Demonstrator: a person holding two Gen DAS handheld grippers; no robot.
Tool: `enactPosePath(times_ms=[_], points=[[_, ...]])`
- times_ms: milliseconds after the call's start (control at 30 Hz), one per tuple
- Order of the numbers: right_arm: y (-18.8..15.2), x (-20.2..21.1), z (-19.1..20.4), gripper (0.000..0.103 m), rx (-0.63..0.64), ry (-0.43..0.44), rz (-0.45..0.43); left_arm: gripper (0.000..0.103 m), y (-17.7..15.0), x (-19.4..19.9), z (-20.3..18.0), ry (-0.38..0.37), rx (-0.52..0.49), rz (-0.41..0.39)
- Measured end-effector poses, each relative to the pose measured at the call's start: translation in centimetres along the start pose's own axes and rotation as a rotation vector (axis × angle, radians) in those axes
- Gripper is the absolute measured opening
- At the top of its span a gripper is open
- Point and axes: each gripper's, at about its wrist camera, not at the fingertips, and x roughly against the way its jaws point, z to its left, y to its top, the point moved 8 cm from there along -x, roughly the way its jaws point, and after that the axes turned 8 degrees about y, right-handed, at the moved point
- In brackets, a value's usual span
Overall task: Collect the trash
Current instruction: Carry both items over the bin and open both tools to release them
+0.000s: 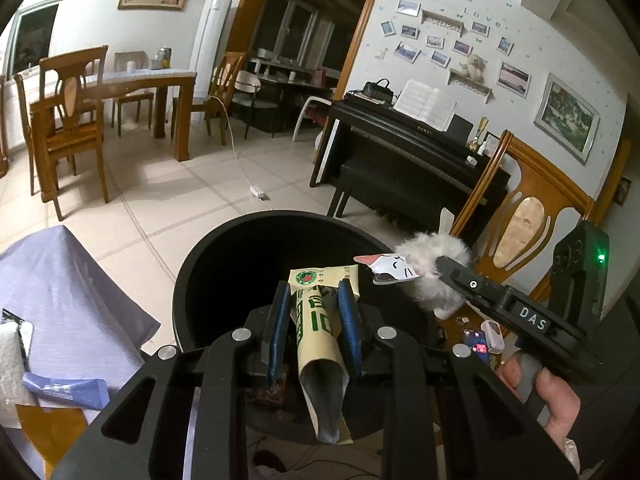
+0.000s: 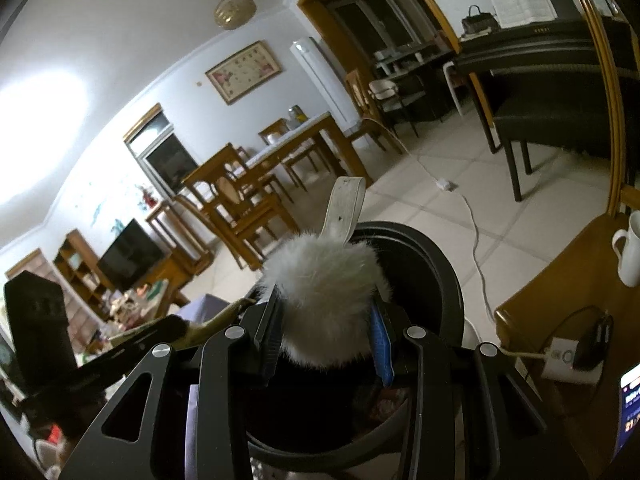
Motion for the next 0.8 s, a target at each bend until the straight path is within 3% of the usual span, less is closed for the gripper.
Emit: enactPosePath(times_ms=[433,533,567,600,700,800], points=[[-1.5,-0.6,0.3,0.039,-0.013,0.000,0.008,0.025,-0.2,-1.6,-0.2,0.007,0.009,0.025],[-1.4,-0.6,0.3,0.043,-0.015,0.004,0.009,0.028,-0.3,-1.9,-0.1,0.008,0.019,0.040],[-1.6,-0.6,0.1,0.050,-0.019,0.006,0.003,0.028,-0.3,-2.0,0.0,0.009,0.020,0.048],[-1.8,-0.7,-0.2,0.058,-0.023,0.010,-0.002,0.034,-0.4,-2.1,0.2,0.018,0.018,0.055],[-2.5,-0.6,-0.3,0.068,-0.030,0.025,-0.012,0.082,-0.3,-1.4,0.7,0.063,0.016,0.025],[-3.0,-0.5,0.1,0.069,-0.021,0.027,-0.013,0.086,0.1,-0.2,1.1,0.071,0.014,0.001]])
